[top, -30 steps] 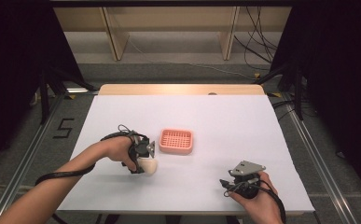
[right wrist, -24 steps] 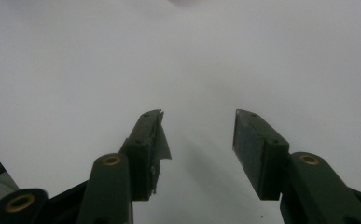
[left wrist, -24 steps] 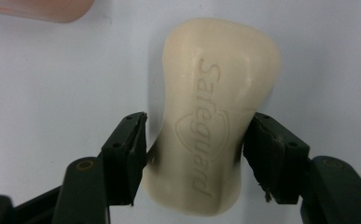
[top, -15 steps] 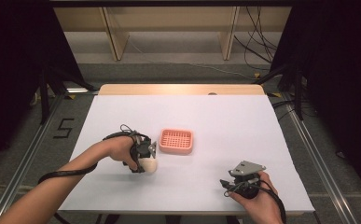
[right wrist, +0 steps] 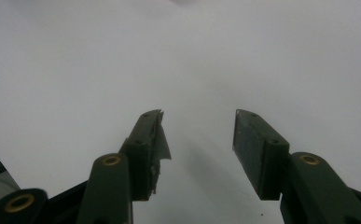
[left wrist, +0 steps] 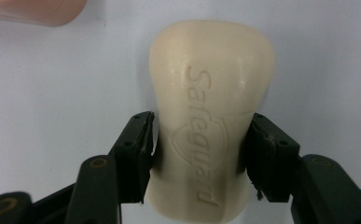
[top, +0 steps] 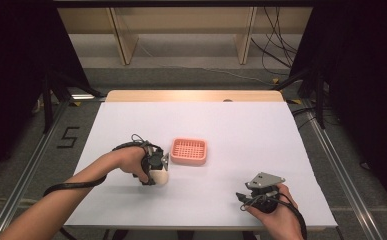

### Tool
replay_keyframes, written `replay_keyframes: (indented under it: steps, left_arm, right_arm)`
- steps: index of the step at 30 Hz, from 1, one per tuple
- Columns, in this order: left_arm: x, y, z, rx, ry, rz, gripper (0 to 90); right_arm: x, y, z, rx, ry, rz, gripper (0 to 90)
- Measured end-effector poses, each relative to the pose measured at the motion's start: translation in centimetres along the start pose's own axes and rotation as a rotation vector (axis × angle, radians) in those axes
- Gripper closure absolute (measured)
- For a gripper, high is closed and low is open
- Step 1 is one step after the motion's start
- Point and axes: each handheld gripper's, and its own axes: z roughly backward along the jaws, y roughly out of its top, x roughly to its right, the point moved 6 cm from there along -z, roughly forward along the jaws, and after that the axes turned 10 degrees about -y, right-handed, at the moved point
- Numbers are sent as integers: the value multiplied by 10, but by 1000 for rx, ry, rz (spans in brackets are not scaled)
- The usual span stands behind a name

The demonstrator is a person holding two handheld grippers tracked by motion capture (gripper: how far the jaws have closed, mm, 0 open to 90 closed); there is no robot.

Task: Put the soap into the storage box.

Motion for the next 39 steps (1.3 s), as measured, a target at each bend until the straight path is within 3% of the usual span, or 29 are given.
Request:
replay_keyframes:
  steps: [7, 15, 19, 22, 26, 31, 39]
  left_arm:
    - [1, 0, 0, 2, 12, 2, 471]
    - [2, -1, 0, 16, -2, 32, 479]
    - [2, -1, 0, 23, 1, 40, 481]
    - [3, -1, 0, 30, 2, 46, 483]
    - [3, -2, 1, 23, 2, 41, 484]
    - [3, -2, 1, 23, 5, 41, 486]
    - [4, -4, 1, 47, 12, 45, 488]
  right_arm:
    - [0, 0, 0, -2, -1, 4, 526]
    - [1, 0, -1, 2, -5, 11, 526]
    - [-1, 0, 0, -5, 2, -8, 526]
    - [0, -1, -1, 0, -1, 8, 526]
    - [-1, 0, 0, -5, 2, -7, 526]
    - [0, -1, 0, 0, -2, 9, 526]
    - [0, -1, 0, -5, 2, -7, 525]
